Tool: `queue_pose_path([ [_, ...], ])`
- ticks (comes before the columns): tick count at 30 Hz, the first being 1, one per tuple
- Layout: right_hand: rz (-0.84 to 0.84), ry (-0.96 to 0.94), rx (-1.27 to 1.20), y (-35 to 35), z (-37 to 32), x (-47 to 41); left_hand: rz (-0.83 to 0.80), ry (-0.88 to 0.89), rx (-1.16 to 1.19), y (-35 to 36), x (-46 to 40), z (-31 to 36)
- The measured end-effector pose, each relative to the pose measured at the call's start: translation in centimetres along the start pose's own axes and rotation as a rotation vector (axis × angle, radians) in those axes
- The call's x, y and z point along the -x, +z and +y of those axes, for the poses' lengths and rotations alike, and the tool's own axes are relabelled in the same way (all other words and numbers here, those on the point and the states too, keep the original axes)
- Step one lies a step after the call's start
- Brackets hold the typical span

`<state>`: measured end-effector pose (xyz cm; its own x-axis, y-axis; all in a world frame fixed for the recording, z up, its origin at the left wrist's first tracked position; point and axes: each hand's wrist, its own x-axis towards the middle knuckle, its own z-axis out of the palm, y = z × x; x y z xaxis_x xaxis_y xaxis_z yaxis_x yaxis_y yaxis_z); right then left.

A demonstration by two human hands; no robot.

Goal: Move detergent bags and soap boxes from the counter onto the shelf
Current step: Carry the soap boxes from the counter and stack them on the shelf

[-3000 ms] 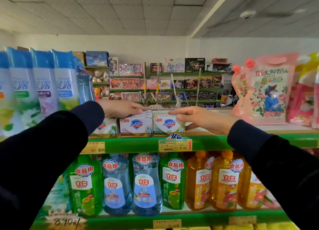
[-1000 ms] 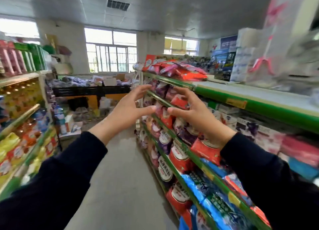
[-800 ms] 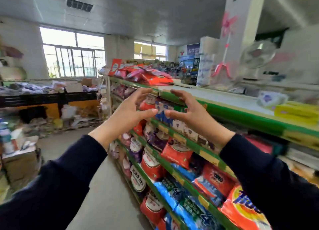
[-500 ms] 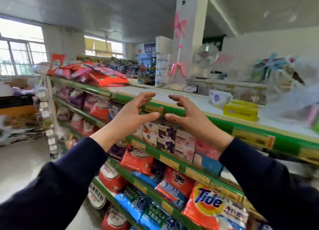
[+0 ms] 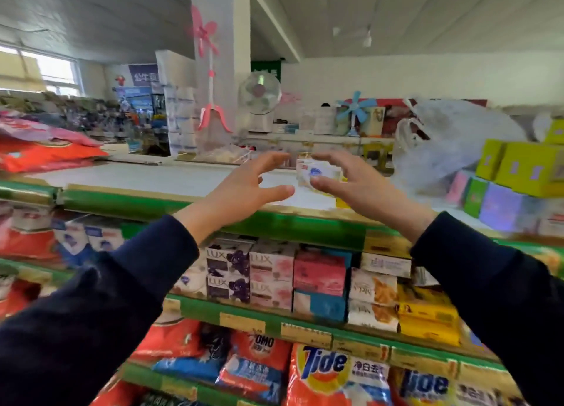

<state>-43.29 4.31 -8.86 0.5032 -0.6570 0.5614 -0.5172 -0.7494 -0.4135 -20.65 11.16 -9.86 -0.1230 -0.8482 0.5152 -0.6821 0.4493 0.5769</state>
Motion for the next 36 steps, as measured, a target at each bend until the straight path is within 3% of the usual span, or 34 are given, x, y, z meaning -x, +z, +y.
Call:
queue_pose_path([
  [8, -0.071, 0.173, 0.037, -4.0, 4.3, -2.4, -0.124, 0.043, -0.159, 1.9, -8.5, -2.2],
  [14, -0.202, 0.233, 0.279, -3.8, 5.7, -5.8, -0.250, -0.108, -0.144, 2.4, -14.9, -4.7],
  [20, -0.255, 0.263, 0.328, -1.9, 6.7, -8.8, -0.360, -0.165, -0.085, 3.9, -19.0, -6.0],
  [23, -0.253, 0.261, 0.347, -1.4, 7.4, -9.5, -0.414, -0.157, -0.158, 4.7, -20.5, -6.5],
  [29, -0.250, 0.264, 0.323, -1.5, 8.1, -10.0, -0.374, -0.104, -0.297, 3.2, -21.2, -8.3],
  [36, -0.288, 0.257, 0.396, -0.9, 7.2, -10.1, -0.440, -0.156, -0.414, 1.9, -20.3, -9.6],
])
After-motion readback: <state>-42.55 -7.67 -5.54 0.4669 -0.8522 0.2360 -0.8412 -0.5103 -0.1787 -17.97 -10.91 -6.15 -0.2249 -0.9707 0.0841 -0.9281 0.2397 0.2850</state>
